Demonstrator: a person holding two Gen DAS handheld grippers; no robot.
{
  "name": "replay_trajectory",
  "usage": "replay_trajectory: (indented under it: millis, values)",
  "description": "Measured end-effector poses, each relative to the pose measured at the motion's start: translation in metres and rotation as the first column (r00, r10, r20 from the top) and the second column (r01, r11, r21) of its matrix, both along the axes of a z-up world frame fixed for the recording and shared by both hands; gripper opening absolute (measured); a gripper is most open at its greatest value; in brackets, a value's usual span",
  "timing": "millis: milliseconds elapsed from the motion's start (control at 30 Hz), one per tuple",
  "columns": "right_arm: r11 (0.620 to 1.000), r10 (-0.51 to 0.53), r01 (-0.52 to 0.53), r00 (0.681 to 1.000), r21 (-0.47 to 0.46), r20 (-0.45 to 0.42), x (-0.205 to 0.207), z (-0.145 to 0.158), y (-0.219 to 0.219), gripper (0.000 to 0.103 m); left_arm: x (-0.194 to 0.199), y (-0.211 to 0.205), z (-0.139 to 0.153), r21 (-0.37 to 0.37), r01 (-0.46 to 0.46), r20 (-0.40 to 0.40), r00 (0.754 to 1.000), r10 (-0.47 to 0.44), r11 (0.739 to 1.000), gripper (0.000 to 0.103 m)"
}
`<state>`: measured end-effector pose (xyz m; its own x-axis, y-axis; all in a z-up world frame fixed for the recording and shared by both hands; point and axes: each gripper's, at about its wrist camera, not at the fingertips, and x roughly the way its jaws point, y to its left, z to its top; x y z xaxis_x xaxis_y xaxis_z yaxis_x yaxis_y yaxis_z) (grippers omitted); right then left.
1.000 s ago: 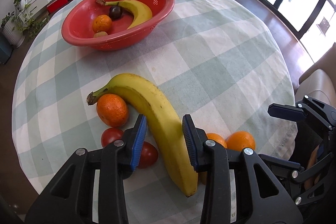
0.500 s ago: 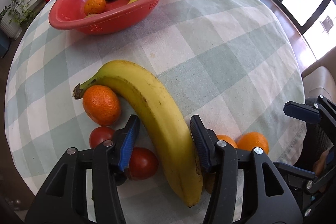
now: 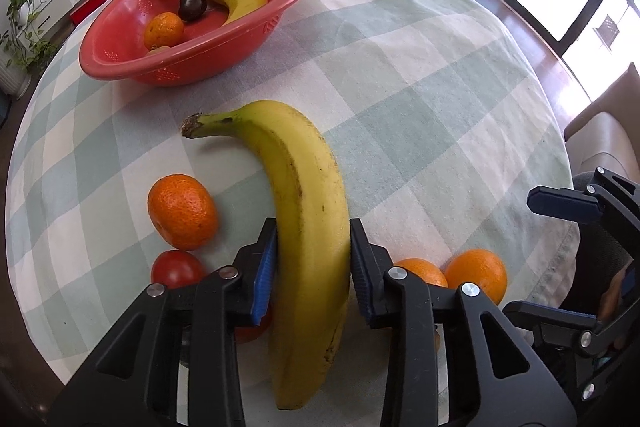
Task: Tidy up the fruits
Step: 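Close the right tool on the orange while the left tool holds the banana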
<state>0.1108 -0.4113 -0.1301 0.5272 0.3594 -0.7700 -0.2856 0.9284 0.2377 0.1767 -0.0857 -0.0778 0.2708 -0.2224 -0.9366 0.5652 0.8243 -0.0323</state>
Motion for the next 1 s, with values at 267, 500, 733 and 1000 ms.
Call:
replay_trajectory:
  millis: [267,500,733,1000]
  values:
    - [0.998,0.035,-0.037,0.999,-0.053,-0.03,0.005,-0.005,0.011,0.069,-0.002,0.012,0.004,-0.07,-0.011,-0.002,1.0,0.011,0.997,0.031]
    - [0.994,0.08,-0.084,0.995,-0.071,-0.056,0.006,-0.009,0.02,0.068,-0.004,0.02,0.006,-0.125,-0.022,-0.003,1.0,0.022,0.992,0.031]
    - [0.987,0.123,-0.131,0.989,-0.09,-0.086,0.013,-0.018,0.03,0.062,-0.005,0.025,0.01,-0.175,-0.03,0.0,1.0,0.031,0.984,0.031]
    - [0.98,0.162,-0.17,0.984,-0.105,-0.078,0.013,-0.021,0.036,0.042,-0.007,0.033,0.013,-0.204,-0.038,0.002,0.999,0.039,0.978,0.031]
